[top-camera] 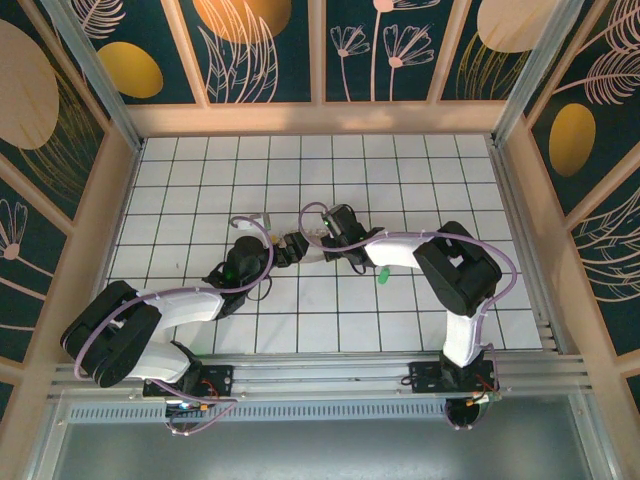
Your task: Put the keys on the keyring
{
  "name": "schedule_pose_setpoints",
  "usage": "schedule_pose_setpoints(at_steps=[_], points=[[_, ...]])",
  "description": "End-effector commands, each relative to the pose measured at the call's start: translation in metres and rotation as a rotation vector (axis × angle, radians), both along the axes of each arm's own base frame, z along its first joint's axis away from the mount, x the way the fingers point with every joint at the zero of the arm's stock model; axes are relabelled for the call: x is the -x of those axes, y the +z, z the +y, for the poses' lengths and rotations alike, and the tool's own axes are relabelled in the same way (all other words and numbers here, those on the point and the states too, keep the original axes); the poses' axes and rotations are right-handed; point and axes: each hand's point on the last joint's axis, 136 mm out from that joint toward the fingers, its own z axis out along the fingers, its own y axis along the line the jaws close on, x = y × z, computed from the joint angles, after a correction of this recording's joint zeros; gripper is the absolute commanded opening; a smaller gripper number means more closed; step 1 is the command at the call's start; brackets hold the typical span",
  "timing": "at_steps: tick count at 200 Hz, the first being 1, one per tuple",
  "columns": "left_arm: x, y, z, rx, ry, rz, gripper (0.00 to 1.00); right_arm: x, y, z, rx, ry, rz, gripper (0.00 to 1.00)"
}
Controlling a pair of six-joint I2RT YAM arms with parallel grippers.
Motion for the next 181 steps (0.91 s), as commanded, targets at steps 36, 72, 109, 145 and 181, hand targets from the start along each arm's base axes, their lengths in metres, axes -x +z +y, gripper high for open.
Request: schedule_pose_setpoints(at_steps=[36,72,109,145,181], points=[[-0.01,0.009,0.01,-0.017,0.098,0.024,0.99,-0.002,0.065,0.016,-0.115,0.107,-0.064,0.0],[-0.008,0.031,0.021,-0.013,0.129,-0.038,0.99,-0.002,0.119,0.017,-0.314,0.19,-0.092,0.0],[-0.008,0.071,0.023,-0.015,0.113,-0.157,0.98,0.003,0.161,0.017,-0.505,0.329,-0.105,0.0],[-0.014,0.103,0.013,0.006,0.054,-0.211,0.98,0.01,0.195,0.014,-0.636,0.45,-0.131,0.0],[-0.017,0.132,0.006,0.046,-0.017,-0.263,0.96,0.018,0.218,0.008,-0.726,0.544,-0.163,0.0]])
